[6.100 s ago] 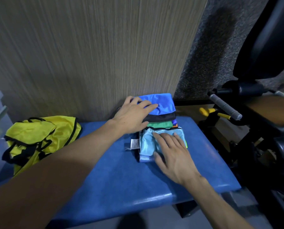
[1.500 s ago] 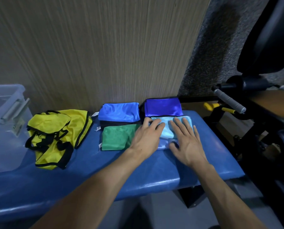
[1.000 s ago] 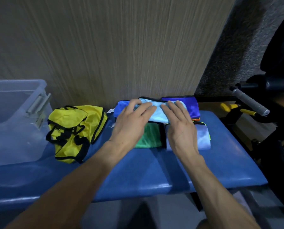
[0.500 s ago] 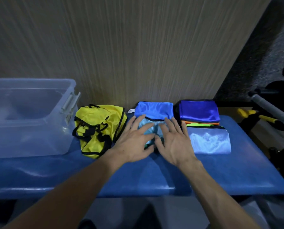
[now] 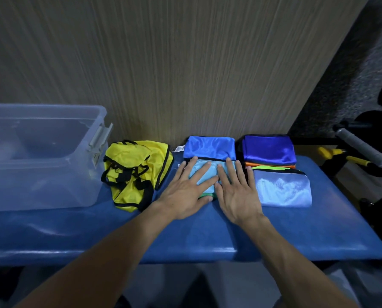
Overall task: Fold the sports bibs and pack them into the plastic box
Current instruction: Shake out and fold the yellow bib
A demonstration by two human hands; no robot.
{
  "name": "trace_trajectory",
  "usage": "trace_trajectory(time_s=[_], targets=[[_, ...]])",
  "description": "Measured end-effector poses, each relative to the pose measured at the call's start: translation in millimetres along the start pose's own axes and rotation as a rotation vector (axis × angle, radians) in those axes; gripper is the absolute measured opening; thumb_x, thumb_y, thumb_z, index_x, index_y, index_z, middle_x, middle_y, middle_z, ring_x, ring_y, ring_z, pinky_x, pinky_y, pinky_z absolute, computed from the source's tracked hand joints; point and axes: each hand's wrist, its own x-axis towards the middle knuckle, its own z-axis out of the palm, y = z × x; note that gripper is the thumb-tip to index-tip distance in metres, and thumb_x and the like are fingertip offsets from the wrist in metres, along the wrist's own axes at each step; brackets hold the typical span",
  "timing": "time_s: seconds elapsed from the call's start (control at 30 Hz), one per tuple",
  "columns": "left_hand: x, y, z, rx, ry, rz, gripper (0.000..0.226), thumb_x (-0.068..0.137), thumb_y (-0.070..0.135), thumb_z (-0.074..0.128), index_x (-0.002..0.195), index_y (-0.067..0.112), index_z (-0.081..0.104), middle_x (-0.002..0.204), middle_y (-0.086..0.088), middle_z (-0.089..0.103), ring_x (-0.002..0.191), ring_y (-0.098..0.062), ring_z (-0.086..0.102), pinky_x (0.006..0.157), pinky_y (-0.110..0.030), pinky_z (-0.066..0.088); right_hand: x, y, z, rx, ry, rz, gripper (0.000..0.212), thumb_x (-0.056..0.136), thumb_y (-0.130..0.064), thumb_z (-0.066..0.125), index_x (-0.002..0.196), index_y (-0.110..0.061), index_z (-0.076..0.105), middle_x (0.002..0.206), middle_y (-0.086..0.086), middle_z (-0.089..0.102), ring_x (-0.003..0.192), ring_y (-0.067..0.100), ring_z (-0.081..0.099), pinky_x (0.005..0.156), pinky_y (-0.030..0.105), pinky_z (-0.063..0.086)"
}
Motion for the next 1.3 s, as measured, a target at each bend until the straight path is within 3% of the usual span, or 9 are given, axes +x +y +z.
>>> trace_trajectory(time_s=[0.23, 0.33, 0.43, 0.57, 0.63, 0.7, 1.0, 1.13, 1.3], targets=[[-17, -4, -17, -0.027, 0.133, 0.062, 0.062, 0.102, 0.057, 0.040, 0.159, 0.035, 0.028, 0.171, 0.003, 0.010, 0.157, -0.030, -0.005, 0.127, -0.051, -0.003, -11, 5, -16, 0.011, 0.077, -0.072, 0.061, 0.102, -0.040, 0.027, 0.151, -0.009, 0.046, 0.160, 0.013, 0.039, 0.149, 0.037, 0.033, 0.121, 0.061, 0.022], [-24, -12, -37, -0.076, 0.256, 0.012, 0.050, 0.102, 0.045, 0.043, 0.148, 0.027, 0.050, 0.160, -0.001, 0.038, 0.149, -0.030, 0.028, 0.123, -0.051, 0.023, -13, 3, -20, 0.021, 0.086, -0.093, 0.060, 0.102, -0.040, 0.028, 0.149, -0.009, 0.047, 0.159, 0.012, 0.040, 0.148, 0.038, 0.034, 0.119, 0.062, 0.024], [-35, -37, -62, -0.063, 0.400, -0.213, 0.039, 0.097, 0.024, 0.058, 0.135, 0.016, 0.062, 0.140, -0.008, 0.057, 0.126, -0.035, 0.053, 0.100, -0.050, 0.049, -13, -5, -24, 0.050, 0.106, -0.116, 0.060, 0.102, -0.042, 0.026, 0.151, -0.011, 0.045, 0.161, 0.011, 0.037, 0.150, 0.036, 0.031, 0.120, 0.061, 0.023], [-58, -75, -73, 0.083, 0.104, -0.666, 0.052, 0.098, 0.039, 0.061, 0.144, 0.017, 0.048, 0.151, -0.009, 0.043, 0.132, -0.036, 0.044, 0.098, -0.047, 0.045, -13, -19, -30, 0.096, 0.157, -0.201, 0.060, 0.104, -0.042, 0.026, 0.153, -0.013, 0.042, 0.163, 0.010, 0.034, 0.153, 0.032, 0.026, 0.123, 0.057, 0.017], [-67, -86, -67, 0.136, -0.084, -0.715, 0.046, 0.102, 0.041, 0.054, 0.140, 0.018, 0.049, 0.141, -0.008, 0.050, 0.126, -0.034, 0.047, 0.093, -0.044, 0.045, -15, -26, -32, 0.101, 0.165, -0.244, 0.059, 0.103, -0.042, 0.028, 0.154, -0.014, 0.042, 0.163, 0.008, 0.035, 0.153, 0.030, 0.027, 0.124, 0.056, 0.015], [-74, -91, -67, 0.080, -0.087, -0.704, 0.032, 0.106, 0.034, 0.047, 0.131, 0.016, 0.055, 0.127, -0.008, 0.058, 0.117, -0.033, 0.053, 0.082, -0.043, 0.047, -17, -29, -34, 0.107, 0.175, -0.284, 0.059, 0.103, -0.040, 0.030, 0.153, -0.014, 0.043, 0.162, 0.008, 0.036, 0.152, 0.029, 0.029, 0.124, 0.053, 0.014], [-99, -50, -151, -0.307, 0.560, -0.602, 0.018, 0.103, 0.021, 0.051, 0.118, 0.011, 0.055, 0.088, -0.014, 0.067, 0.085, -0.041, 0.060, 0.066, -0.041, 0.038, -32, -40, -63, 0.465, 0.143, -0.419, 0.061, 0.102, -0.045, 0.045, 0.156, -0.019, 0.037, 0.162, -0.003, 0.036, 0.147, 0.014, 0.035, 0.125, 0.033, 0.023], [-98, -50, -202, -0.639, 0.794, -0.547, 0.006, 0.103, 0.023, 0.054, 0.105, 0.022, 0.060, 0.072, 0.014, 0.058, 0.072, -0.016, 0.058, 0.067, -0.032, 0.037, -41, -66, -89, 0.950, -0.039, -0.275, 0.086, 0.091, -0.056, 0.067, 0.160, -0.029, 0.024, 0.163, -0.019, 0.028, 0.148, -0.005, 0.025, 0.119, 0.016, 0.023], [-95, -52, -273, -1.009, 0.859, -0.403, 0.015, 0.105, 0.024, 0.050, 0.095, 0.024, 0.061, 0.075, 0.005, 0.065, 0.069, -0.011, 0.061, 0.069, -0.034, 0.051, -27, -95, -125, 1.347, -0.101, -0.015, 0.105, 0.078, -0.049, 0.082, 0.161, -0.032, 0.020, 0.145, -0.034, 0.038, 0.138, -0.007, 0.036, 0.103, 0.002, 0.034]])
